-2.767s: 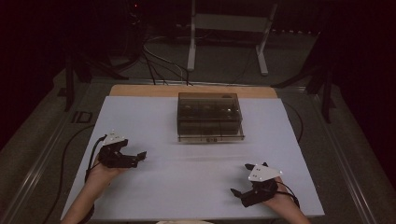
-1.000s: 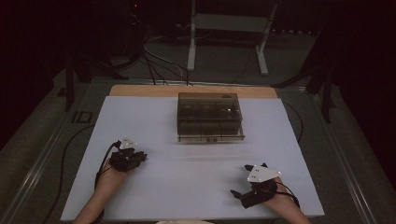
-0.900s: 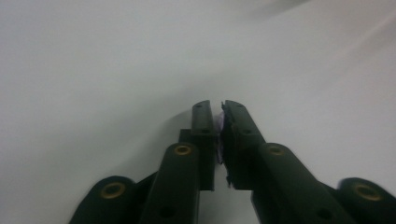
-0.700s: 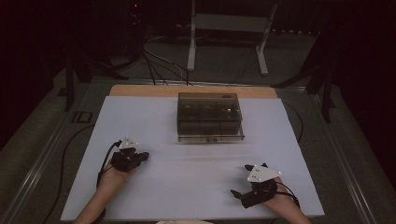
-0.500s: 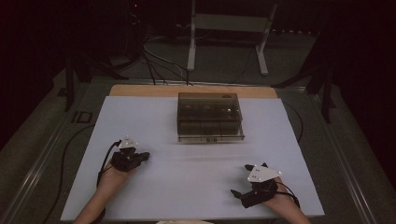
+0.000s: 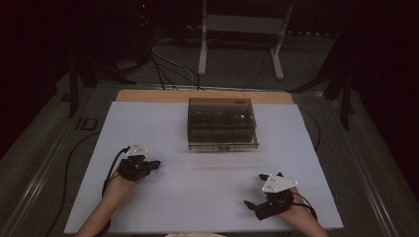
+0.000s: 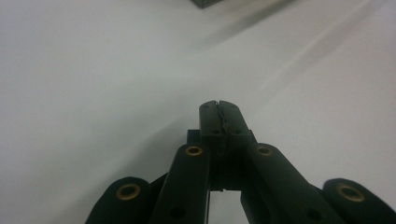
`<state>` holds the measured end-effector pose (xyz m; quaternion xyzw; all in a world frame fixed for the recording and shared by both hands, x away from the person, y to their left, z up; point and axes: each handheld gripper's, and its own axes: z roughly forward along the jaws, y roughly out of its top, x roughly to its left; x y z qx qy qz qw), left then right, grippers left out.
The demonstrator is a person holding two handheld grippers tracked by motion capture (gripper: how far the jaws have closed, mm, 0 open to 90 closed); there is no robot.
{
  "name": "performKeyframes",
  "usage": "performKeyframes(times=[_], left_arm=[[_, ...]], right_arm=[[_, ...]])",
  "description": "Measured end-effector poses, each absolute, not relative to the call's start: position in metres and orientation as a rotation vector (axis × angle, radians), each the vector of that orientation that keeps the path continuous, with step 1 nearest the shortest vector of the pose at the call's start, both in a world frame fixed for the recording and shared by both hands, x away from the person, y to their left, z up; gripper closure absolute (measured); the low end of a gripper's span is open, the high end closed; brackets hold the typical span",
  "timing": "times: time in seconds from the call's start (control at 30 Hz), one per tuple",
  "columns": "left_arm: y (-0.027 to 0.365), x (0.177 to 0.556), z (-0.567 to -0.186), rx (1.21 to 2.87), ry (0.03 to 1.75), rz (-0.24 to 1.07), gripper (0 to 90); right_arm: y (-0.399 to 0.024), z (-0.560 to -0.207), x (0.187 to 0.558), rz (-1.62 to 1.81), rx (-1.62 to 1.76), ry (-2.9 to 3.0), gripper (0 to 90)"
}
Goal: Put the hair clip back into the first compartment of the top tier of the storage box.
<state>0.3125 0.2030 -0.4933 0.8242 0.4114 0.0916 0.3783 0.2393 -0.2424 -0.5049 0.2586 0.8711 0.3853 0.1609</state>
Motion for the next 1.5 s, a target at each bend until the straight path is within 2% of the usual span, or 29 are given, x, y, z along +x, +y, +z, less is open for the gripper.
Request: performKeyframes(times=[1.5], left_arm=[[0.184,0.323,-0.453,2.103,0.946,0.196,90.0]], right_arm=[[-0.243,-0.505,0.239,1.100,0.738,2.493,0.7]])
